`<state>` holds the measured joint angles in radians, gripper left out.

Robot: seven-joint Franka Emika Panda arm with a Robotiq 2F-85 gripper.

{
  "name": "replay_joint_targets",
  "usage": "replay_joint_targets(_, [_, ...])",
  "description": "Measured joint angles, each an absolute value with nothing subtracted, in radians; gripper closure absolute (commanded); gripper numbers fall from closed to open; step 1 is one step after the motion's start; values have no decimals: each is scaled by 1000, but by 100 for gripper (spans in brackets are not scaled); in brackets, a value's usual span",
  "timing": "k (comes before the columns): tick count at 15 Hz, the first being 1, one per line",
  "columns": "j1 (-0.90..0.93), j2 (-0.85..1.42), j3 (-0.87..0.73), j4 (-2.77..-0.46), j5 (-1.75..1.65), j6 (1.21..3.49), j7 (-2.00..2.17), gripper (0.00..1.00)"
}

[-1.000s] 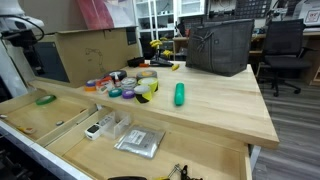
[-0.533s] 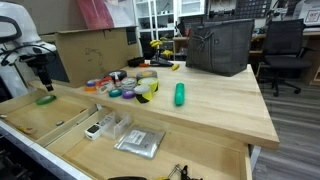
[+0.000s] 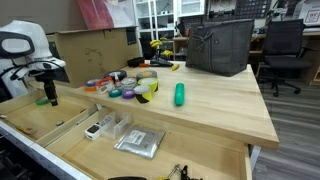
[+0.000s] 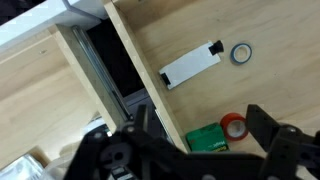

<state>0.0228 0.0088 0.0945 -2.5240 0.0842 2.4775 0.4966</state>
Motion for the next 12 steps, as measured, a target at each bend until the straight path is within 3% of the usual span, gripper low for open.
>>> replay_joint_targets(12, [70,28,95,-2611,24,2539,475,0])
